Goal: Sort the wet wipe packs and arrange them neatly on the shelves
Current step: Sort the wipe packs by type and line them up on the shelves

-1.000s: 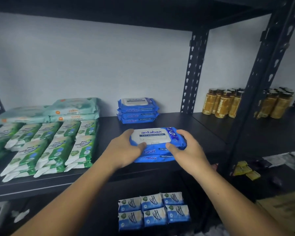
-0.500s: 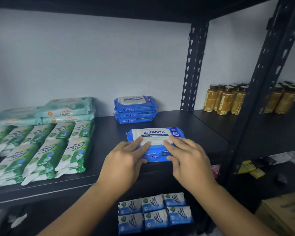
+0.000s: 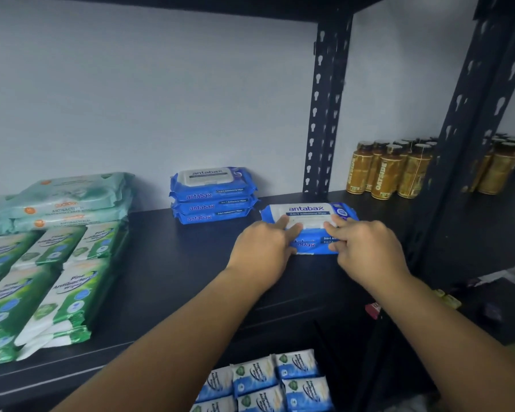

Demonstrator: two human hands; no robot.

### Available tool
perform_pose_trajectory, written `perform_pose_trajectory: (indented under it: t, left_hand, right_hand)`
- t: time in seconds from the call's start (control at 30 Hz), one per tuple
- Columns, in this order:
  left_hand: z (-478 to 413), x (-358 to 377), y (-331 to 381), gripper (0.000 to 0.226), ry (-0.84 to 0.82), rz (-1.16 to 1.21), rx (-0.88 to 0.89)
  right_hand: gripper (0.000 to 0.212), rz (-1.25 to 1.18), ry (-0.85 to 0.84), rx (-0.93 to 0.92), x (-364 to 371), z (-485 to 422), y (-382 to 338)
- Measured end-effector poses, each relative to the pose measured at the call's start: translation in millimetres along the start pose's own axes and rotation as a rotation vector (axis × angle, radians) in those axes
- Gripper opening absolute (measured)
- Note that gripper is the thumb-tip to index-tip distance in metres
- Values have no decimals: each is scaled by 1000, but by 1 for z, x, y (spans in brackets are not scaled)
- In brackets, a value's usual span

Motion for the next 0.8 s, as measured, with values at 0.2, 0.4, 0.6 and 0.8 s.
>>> perform_pose_trajectory:
  t: [0.2,0.4,0.6,0.8]
  left_hand:
    - [-41,30,-16,46,-88,-101,-15]
    - [-78,53,-36,35,3,-424,49]
    - [-102,71,-53,29,-53,-480,-50]
    - [-110,80,-63,26,-4,-472,-89]
  right_hand:
    - [42,66,-101,41,33,-51,16]
    - [41,110,-141,-30,74,-103,18]
    - [39,203,-187,-143,107,-139,14]
    - [43,15,-150,-115,123,-141,22]
Point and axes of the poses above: each hand's wrist, its own z-axis away from the middle knuckle, its own x-axis out of the palm, y = z × x, the point moved 5 cm from there along -z, towards the middle knuckle, and after that the axes turned 8 degrees about y, right-handed, at the moved point
